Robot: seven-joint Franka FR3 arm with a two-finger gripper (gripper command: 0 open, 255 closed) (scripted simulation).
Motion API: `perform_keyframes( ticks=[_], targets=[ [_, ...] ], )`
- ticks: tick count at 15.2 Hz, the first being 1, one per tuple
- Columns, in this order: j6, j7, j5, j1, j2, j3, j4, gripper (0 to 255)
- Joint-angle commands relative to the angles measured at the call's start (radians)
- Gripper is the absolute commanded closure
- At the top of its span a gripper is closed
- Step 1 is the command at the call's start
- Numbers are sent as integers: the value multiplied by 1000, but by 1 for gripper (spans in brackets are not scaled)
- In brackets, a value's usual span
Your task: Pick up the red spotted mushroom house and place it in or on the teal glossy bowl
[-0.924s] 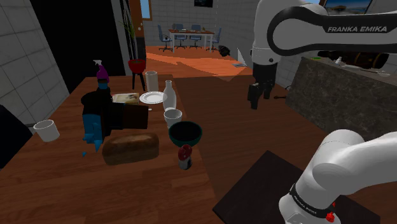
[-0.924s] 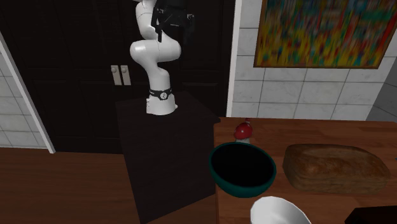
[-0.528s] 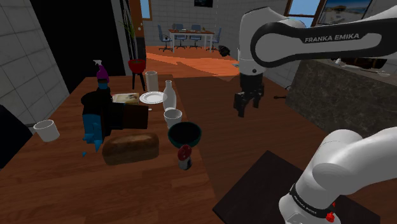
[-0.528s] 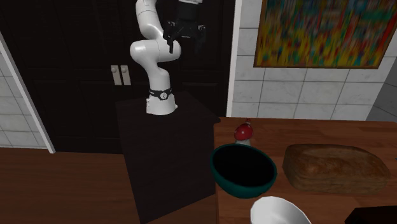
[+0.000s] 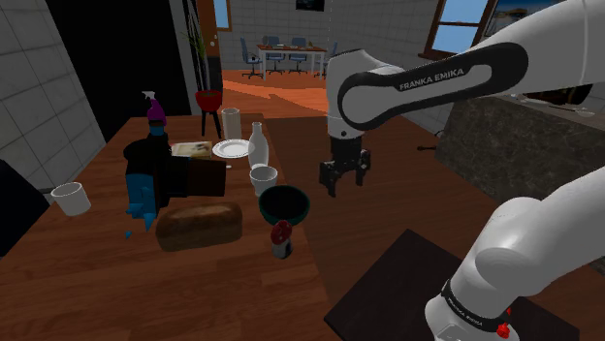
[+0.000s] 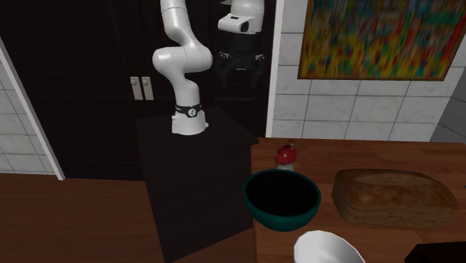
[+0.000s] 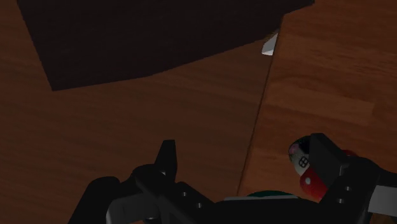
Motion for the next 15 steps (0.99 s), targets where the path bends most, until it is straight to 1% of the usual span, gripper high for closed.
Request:
perform_keyframes(
  ticks=[1, 8, 15],
  targets=[
    [55, 59, 20, -1, 68, 23, 10, 0],
    [221, 241, 48, -7, 341, 77, 110, 0],
    [346, 411, 38, 8, 626, 88, 271, 0]
  ],
)
